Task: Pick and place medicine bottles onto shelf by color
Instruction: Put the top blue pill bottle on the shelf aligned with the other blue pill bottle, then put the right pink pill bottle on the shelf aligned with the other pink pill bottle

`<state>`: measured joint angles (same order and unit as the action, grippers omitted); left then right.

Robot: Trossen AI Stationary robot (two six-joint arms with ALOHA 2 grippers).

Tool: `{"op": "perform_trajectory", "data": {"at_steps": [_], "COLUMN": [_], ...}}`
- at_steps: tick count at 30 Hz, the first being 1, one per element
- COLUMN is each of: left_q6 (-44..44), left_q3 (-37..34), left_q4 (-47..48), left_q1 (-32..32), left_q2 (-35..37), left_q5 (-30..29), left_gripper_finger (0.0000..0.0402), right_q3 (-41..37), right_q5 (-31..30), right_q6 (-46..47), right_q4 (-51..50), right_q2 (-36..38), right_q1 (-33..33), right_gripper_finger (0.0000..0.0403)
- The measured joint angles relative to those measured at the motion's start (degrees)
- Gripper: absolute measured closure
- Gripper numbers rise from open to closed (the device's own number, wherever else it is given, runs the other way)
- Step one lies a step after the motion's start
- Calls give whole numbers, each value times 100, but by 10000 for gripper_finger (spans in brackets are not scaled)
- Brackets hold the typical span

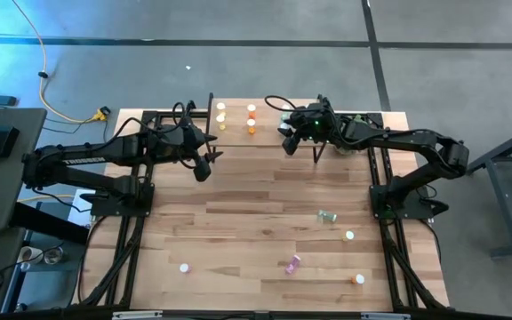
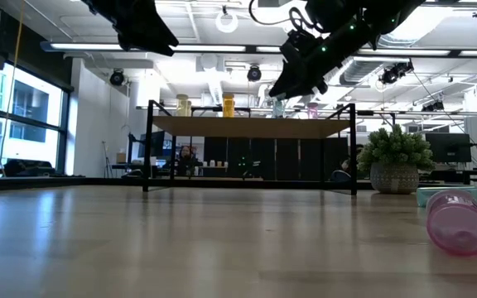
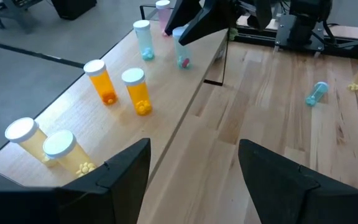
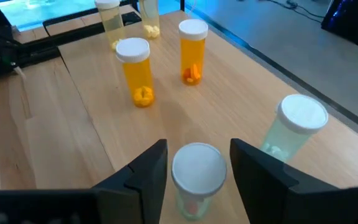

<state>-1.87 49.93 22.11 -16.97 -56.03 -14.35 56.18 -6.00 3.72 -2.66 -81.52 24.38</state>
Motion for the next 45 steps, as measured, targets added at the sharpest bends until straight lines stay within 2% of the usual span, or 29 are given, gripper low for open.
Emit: {"op": "perform_trajectory", "data": {"at_steps": [16, 20, 26, 30, 35, 39, 45], "left_q6": [-94, -93, -92, -100, 67, 532, 704], "left_q3": [0, 0, 0, 0, 179, 400, 558], "left_q4": [17, 40, 39, 33, 33, 65, 84], "left_q1": [2, -3, -26, -26, -37, -37, -35], "left_q2": [2, 2, 2, 2, 2, 4, 7], "left_q5": [4, -9, -164, -623, -1213, -1196, -1183], "left_gripper_finger": [170, 170, 170, 170, 170, 170, 170], "right_q3": [146, 545, 1441, 1857, 1991, 1991, 1991], "right_q5": [-11, -17, 3, 0, 3, 4, -1], "right_q6": [-118, -119, 62, 743, 2156, 3584, 5791], "right_q4": [-95, -568, -1979, -2692, -3117, -3171, -3320], "right_q2": [248, 325, 329, 328, 328, 301, 161], "right_q1": [-16, -124, -510, -858, -1436, -1976, -2818], "right_gripper_finger": [236, 236, 236, 236, 236, 236, 236]}}
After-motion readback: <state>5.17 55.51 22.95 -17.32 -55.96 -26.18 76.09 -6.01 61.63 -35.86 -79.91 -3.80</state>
